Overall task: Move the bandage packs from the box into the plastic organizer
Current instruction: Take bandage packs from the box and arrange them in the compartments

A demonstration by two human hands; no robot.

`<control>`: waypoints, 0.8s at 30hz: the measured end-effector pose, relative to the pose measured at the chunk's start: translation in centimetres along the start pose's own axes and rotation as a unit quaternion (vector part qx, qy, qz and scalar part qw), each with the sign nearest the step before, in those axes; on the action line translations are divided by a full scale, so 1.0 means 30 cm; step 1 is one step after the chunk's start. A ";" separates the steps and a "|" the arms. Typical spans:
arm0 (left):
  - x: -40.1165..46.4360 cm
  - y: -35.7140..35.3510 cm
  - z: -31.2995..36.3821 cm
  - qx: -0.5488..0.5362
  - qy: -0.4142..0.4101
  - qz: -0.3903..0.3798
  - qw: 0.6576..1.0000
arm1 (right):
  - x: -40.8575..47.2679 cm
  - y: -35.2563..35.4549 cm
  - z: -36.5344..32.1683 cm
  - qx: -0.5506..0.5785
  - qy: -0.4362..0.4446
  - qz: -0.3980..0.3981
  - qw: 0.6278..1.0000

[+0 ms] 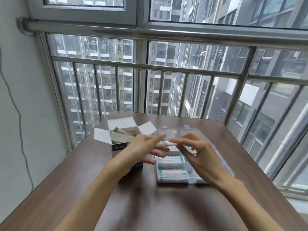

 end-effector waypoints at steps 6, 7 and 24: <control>0.010 -0.089 -0.043 -0.105 -0.089 0.007 0.990 | -0.054 0.030 0.045 0.003 0.001 0.048 0.999; 0.011 -0.103 -0.046 -0.116 -0.093 0.020 0.989 | -0.059 0.037 0.039 0.027 -0.029 0.053 0.998; -0.006 -0.139 -0.072 -0.148 -0.115 0.055 0.981 | -0.075 0.039 -0.023 0.436 -0.298 0.145 0.836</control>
Point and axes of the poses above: each hand's wrist, its own x-axis towards the middle knuckle, its own y-axis out of the back of the hand, z = x × y, the point moved 1 cm from there along x, towards the middle knuckle, and after that the axes turned 15 degrees about x, right-handed, at the moved point
